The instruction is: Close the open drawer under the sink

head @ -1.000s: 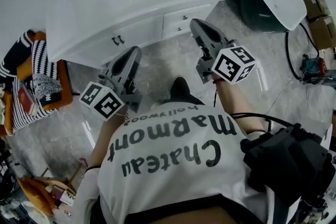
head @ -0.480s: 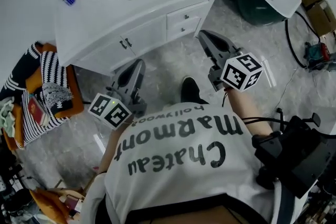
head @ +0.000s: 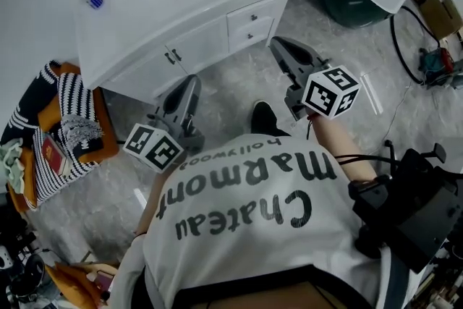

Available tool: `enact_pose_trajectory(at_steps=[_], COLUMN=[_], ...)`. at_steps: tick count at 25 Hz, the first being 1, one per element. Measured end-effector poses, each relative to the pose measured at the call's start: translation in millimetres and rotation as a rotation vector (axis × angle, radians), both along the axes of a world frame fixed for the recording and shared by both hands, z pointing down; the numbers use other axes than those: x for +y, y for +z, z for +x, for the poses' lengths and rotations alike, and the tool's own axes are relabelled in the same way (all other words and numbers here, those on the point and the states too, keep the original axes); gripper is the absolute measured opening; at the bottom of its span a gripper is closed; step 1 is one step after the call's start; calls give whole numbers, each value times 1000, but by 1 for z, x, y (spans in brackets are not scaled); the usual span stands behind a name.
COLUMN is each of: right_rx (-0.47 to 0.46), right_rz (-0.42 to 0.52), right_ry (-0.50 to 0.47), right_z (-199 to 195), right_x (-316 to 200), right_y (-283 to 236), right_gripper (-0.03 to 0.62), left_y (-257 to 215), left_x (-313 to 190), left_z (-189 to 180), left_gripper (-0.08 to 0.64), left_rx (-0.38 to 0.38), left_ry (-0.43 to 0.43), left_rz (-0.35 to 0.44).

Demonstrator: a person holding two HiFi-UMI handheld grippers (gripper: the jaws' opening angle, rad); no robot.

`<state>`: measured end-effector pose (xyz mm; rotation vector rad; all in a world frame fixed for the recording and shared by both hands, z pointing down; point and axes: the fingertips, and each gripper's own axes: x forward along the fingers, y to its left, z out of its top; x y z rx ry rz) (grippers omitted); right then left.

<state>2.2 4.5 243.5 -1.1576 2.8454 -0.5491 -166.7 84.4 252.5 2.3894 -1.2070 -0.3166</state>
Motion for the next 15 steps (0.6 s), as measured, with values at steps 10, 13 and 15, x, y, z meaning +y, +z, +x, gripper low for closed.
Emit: enact_pose_trajectory(at_steps=[10,13,15], right_rx=[10,5,5], right_rz=[-2,-13,-21], right_ry=[16,15,14], right_z=[8,9,8], right_x=[-3,-4,-4], right_y=[5,9,12], right_gripper=[11,11,11], left_y=[2,3,5], left_x=[2,3,5], left_z=[0,0,-1], left_gripper=[9,9,9], left_rx=[12,11,7], left_ry=[-16,-24,-31], left_rz=[8,8,5])
